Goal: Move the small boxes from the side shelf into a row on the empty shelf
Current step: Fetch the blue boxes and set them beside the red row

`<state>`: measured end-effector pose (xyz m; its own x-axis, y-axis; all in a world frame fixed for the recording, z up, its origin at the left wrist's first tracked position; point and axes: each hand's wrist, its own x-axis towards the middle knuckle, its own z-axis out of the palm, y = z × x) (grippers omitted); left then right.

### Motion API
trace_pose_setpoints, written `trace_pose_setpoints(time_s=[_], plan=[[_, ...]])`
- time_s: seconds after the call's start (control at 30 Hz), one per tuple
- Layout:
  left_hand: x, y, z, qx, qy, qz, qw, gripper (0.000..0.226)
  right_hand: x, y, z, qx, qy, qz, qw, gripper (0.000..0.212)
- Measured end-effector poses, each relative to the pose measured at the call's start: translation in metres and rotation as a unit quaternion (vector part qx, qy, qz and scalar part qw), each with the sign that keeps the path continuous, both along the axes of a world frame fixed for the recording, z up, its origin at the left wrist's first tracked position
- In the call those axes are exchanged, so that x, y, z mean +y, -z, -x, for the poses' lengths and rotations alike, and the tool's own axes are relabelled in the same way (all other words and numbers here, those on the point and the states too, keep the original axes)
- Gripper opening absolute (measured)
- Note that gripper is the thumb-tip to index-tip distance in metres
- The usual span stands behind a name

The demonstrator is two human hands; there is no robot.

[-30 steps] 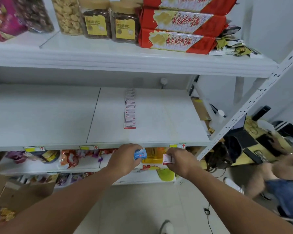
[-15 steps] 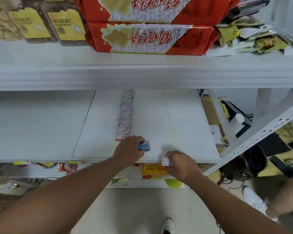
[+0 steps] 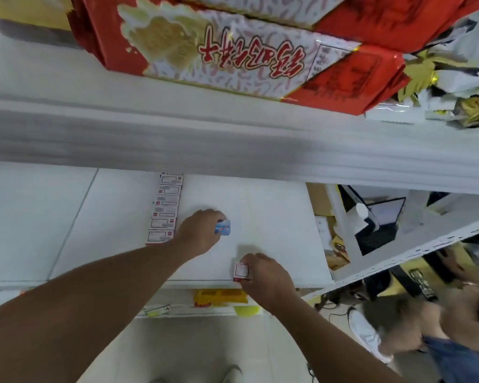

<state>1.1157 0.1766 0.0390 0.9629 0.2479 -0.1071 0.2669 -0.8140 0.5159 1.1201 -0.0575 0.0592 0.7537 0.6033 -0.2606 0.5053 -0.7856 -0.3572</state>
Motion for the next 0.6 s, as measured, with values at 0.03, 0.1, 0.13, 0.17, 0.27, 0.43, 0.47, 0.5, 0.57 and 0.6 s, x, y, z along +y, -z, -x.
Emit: trace_pose_setpoints(time_s=[0.03,0.1,0.13,0.17,0.27,0.43,0.47,0.5,0.57,0.6], plan=[[0.001,0.003,0.0,0.004,0.001,0.004,1.0,0.042,0.003,0.002,0.001,0.0,0.0,0.001,1.0,0.026],[0.002,0.008,0.004,0.005,0.001,0.017,1.0,0.052,0.008,0.005,0.001,-0.003,-0.008,0.009,1.0,0.025],[0.001,0.009,0.008,0.002,0.0,0.024,1.0,0.061,0.011,0.006,0.0,-0.006,-0.012,0.013,1.0,0.025],[0.001,0.008,0.014,-0.003,-0.005,0.032,0.999,0.07,0.014,0.005,-0.001,-0.007,-0.016,0.017,1.0,0.026],[0.001,-0.001,0.038,-0.048,-0.034,0.03,0.998,0.075,0.027,-0.004,-0.003,-0.01,-0.024,0.021,0.999,0.031],[0.002,-0.001,0.092,-0.097,-0.076,0.079,0.989,0.056,0.06,-0.011,-0.009,0.012,-0.02,-0.006,1.0,0.03],[0.001,0.002,0.101,-0.109,-0.083,0.094,0.986,0.054,0.066,-0.009,-0.009,0.014,-0.021,-0.012,1.0,0.03],[0.0,0.005,0.11,-0.12,-0.09,0.1,0.984,0.053,0.072,-0.006,-0.007,0.016,-0.02,-0.013,1.0,0.031],[-0.005,0.011,0.124,-0.132,-0.112,0.109,0.979,0.052,0.079,-0.002,-0.003,0.017,-0.015,-0.019,1.0,0.035],[-0.009,0.014,0.13,-0.135,-0.128,0.117,0.976,0.052,0.079,0.0,-0.001,0.015,-0.01,-0.023,1.0,0.039]])
